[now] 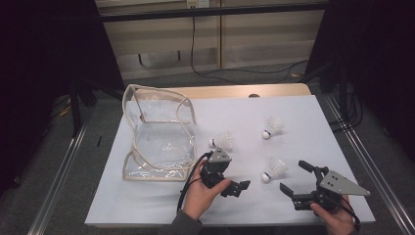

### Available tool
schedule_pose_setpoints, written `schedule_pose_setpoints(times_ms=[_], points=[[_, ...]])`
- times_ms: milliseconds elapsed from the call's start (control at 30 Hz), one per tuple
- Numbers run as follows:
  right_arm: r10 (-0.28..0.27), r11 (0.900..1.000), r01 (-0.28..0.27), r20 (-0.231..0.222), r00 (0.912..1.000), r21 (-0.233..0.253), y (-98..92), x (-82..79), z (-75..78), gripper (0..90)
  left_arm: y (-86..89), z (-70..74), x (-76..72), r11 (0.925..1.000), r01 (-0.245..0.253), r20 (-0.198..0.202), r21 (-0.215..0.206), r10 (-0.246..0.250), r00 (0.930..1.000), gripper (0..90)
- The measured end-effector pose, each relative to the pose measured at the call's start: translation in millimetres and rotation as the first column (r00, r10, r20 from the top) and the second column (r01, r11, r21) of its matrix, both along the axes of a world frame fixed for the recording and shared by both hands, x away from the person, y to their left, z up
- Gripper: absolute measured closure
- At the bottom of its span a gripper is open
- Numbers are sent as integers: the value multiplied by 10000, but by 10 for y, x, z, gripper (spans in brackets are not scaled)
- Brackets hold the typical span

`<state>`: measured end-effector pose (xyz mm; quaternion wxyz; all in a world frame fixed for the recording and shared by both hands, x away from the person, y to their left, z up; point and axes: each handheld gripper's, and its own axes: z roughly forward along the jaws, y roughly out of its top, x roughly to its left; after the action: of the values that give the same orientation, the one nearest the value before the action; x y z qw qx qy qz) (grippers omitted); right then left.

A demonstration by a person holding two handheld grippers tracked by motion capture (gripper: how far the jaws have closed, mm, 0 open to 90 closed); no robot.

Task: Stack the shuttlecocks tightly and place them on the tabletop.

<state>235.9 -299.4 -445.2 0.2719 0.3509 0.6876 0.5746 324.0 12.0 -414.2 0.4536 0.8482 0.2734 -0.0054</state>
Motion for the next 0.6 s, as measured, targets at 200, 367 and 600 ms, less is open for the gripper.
schedule_pose_setpoints(times_ms=[200,367,600], points=[[-5,10000,5,20,10000,-32,-4,2,1,15,61,-24,-38,10000,93,-97,27,-93,9999,36],[-1,10000,1,8,10000,-17,-2,3,-1,15,107,-39,-64,9998,187,-102,-87,-188,9998,36],[0,10000,1,24,10000,-22,1,4,-1,15,174,-49,-105,9992,389,-57,-111,-390,9992,37]])
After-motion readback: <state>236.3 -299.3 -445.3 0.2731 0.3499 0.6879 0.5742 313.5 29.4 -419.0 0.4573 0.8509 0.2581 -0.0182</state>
